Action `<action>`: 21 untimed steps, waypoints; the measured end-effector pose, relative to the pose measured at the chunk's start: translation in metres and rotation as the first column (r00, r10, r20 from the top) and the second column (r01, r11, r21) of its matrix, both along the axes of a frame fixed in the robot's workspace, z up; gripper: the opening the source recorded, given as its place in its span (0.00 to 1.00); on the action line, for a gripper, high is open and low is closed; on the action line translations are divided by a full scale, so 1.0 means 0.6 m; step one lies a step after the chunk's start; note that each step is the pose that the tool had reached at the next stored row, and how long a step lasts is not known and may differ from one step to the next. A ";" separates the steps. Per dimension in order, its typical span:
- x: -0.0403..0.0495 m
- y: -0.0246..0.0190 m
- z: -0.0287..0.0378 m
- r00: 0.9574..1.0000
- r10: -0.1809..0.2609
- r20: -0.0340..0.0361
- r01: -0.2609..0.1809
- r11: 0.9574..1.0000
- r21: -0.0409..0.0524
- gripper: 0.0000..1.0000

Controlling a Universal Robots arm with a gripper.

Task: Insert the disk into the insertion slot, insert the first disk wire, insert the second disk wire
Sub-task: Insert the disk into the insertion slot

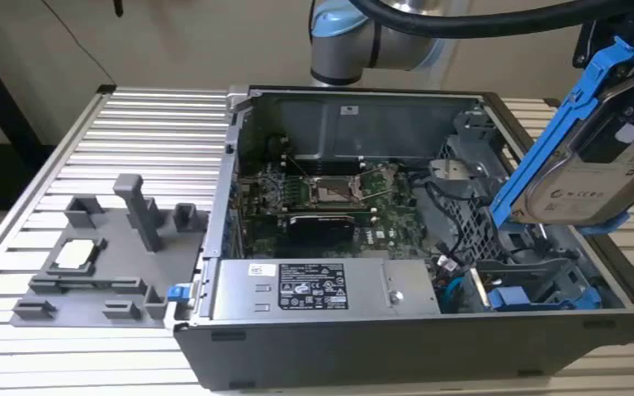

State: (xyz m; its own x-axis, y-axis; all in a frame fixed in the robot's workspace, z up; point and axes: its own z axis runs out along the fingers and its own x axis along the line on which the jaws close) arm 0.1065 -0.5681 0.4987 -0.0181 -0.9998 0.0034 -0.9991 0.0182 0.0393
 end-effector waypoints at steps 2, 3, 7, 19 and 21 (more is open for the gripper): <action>0.000 0.0000 -0.001 1.000 0.000 0.000 0.000 1.000 0.000 0.33; 0.000 0.0000 -0.002 1.000 0.000 0.000 0.000 1.000 0.000 0.33; 0.000 -0.0001 -0.008 1.000 0.000 0.002 0.000 1.000 0.000 0.33; 0.000 -0.0005 -0.027 1.000 0.000 0.011 0.000 1.000 0.000 0.33; 0.000 -0.0015 -0.032 1.000 0.000 0.012 0.000 1.000 0.001 0.33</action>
State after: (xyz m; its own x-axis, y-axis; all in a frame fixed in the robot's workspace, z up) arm 0.1066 -0.5690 0.4797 -0.0181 -0.9998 0.0026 -0.9995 0.0182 0.0271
